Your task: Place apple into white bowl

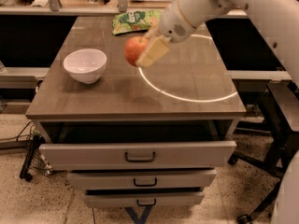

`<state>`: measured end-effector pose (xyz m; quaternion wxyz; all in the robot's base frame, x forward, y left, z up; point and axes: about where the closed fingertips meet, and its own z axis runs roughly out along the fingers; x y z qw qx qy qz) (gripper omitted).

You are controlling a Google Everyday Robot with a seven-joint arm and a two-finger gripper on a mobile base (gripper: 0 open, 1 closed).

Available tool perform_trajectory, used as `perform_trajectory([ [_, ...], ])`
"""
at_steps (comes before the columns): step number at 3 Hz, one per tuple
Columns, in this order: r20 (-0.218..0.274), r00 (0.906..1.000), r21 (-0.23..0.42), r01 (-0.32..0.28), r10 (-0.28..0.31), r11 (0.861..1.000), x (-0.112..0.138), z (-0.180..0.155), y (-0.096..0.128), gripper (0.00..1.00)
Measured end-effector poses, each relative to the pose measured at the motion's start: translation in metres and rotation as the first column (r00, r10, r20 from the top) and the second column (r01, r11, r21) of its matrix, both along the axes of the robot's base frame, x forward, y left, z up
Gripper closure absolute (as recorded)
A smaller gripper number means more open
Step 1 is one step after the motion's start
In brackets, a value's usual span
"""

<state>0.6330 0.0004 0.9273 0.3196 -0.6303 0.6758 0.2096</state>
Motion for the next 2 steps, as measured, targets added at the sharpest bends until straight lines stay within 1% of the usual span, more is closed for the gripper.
perform_trajectory([
  [1, 0.056, 0.9974, 0.015, -0.046, 0.045, 0.999, -0.002, 0.010, 0.047, 1.00],
  [2, 0.123, 0.9907, 0.020, -0.061, 0.058, 0.998, 0.016, 0.018, 0.081, 1.00],
])
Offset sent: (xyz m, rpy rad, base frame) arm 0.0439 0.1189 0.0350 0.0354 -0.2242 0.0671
